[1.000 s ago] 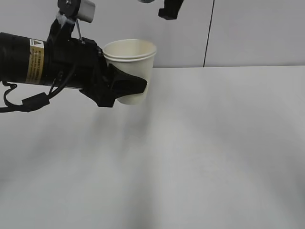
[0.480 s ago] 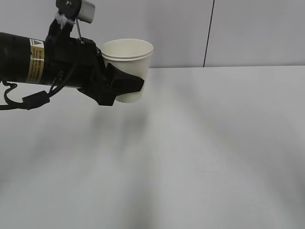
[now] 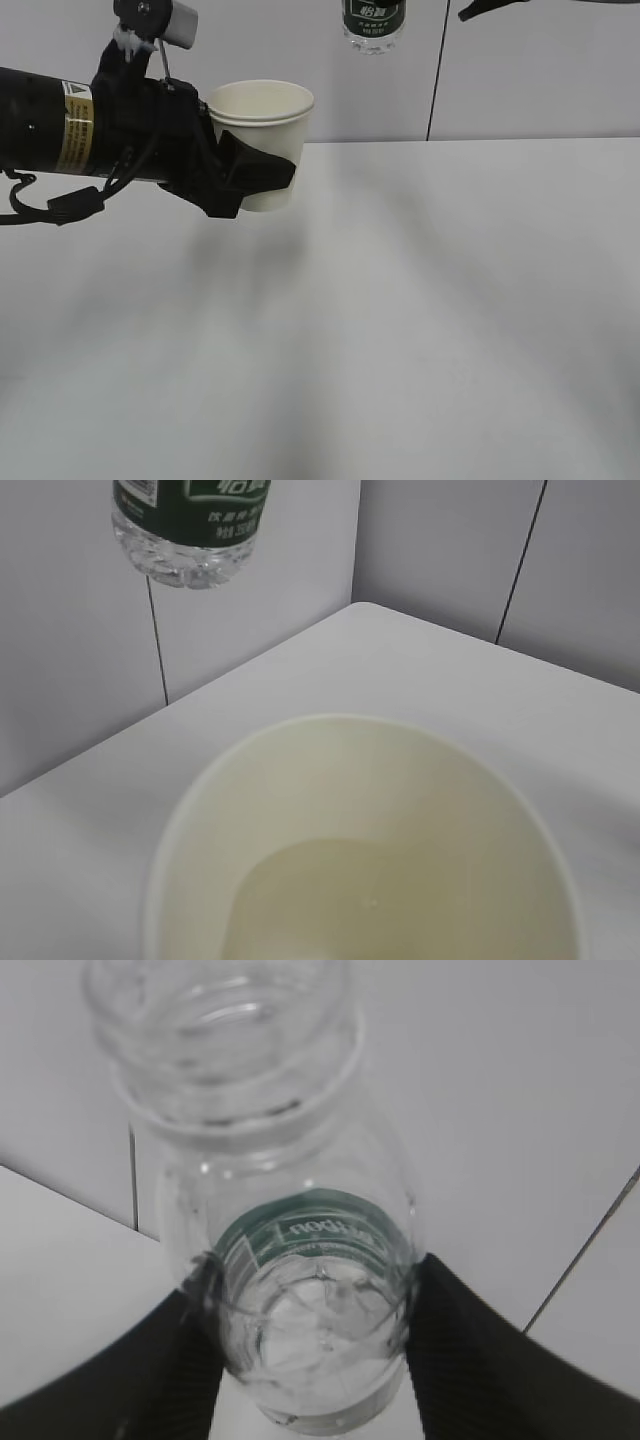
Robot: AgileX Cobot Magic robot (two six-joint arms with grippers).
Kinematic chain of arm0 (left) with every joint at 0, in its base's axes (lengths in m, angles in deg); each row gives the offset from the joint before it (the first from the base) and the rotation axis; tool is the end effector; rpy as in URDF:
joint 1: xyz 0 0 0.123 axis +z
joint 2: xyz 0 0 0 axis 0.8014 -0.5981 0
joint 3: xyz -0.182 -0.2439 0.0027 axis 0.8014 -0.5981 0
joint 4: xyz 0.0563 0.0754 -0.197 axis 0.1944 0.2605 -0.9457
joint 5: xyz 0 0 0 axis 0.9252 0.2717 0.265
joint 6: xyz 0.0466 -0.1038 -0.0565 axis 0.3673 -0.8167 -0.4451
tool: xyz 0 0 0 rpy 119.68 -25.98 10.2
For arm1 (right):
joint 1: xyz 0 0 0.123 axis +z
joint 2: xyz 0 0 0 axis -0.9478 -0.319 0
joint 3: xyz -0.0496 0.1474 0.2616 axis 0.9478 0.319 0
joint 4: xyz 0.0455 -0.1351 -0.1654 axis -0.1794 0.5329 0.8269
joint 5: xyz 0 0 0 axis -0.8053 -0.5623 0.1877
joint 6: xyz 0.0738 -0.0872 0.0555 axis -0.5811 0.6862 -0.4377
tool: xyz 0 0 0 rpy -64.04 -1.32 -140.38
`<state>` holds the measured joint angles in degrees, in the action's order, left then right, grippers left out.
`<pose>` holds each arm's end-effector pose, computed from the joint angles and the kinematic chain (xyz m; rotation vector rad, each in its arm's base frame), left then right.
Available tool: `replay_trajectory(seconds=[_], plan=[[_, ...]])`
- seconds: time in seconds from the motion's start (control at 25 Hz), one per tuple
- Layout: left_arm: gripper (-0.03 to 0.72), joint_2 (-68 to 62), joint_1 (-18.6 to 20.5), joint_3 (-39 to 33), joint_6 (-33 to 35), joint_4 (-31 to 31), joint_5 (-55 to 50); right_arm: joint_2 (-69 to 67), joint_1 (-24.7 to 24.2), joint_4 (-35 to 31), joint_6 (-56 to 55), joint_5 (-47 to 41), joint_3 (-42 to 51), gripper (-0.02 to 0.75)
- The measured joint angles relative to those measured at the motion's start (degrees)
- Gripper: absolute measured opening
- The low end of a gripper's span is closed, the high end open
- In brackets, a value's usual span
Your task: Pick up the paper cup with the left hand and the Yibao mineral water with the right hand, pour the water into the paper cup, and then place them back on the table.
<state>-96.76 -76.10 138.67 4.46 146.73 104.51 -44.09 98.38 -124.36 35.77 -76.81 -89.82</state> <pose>0.2830 -0.1896 0.2860 1.0326 1.7989 -0.6020 0.3736 0.1736 0.3798 -0.4858 1.7098 0.1065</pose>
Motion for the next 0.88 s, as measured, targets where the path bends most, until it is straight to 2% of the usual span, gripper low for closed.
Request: replay_trajectory(seconds=[0.88], plan=[[0.367, 0.0, 0.0, 0.0, 0.0, -0.69, -4.2, 0.0, 0.0, 0.0, -3.63, 0.98, 7.9, 0.424]])
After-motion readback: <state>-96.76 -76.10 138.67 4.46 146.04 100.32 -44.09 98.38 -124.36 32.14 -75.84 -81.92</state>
